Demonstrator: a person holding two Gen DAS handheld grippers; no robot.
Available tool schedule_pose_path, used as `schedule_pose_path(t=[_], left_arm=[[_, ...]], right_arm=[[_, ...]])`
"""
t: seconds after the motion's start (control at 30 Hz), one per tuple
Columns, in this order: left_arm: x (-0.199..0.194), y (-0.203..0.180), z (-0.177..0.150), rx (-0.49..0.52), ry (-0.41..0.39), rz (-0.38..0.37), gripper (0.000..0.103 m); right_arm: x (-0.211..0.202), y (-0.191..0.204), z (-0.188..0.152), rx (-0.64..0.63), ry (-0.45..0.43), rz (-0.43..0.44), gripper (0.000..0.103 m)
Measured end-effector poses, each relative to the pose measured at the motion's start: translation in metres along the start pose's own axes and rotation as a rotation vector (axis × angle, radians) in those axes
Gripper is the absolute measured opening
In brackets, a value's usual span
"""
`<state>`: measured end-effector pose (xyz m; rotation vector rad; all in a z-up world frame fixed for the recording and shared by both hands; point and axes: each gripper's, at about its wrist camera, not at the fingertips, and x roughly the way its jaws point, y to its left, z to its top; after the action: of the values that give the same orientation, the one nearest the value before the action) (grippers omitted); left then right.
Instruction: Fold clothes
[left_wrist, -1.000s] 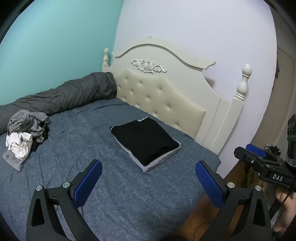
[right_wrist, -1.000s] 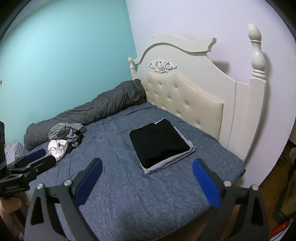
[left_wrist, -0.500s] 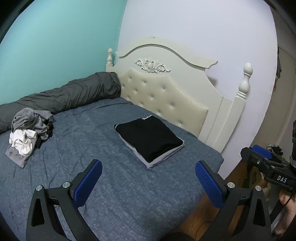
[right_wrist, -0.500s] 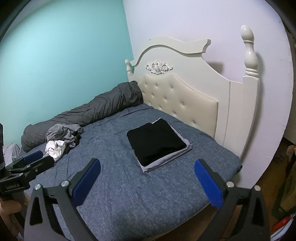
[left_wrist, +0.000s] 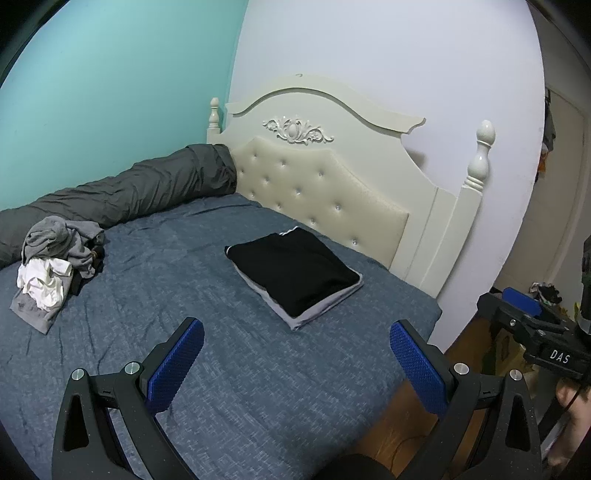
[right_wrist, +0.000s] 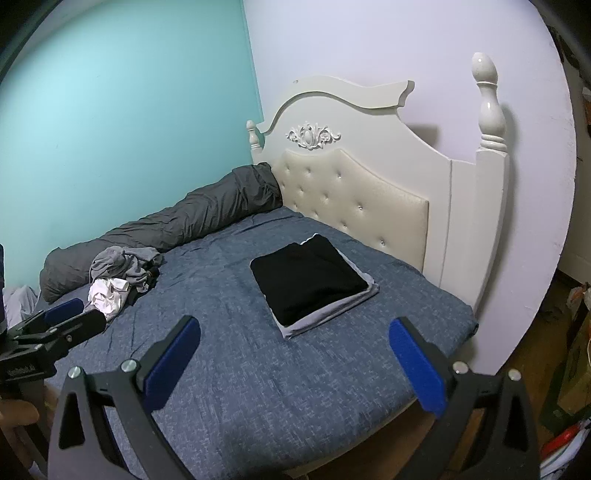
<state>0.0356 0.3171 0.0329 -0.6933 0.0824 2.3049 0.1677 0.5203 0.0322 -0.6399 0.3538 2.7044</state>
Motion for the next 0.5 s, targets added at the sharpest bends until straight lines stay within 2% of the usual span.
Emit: schedule_pose_path(t=[0.2,0.5], left_arm=[[-0.007,-0.002,-0.006,0.006,-0.005,0.015,0.103],[-0.012,-0.008,-0.019,0.020,0.007,-0.002,0.103]], right_arm=[[-0.007,0.001,-0.007,0.005,-0.004,0.004,0.103],[-0.015,0.002,-0.018,0.006,-0.014,-0.001,0.103]])
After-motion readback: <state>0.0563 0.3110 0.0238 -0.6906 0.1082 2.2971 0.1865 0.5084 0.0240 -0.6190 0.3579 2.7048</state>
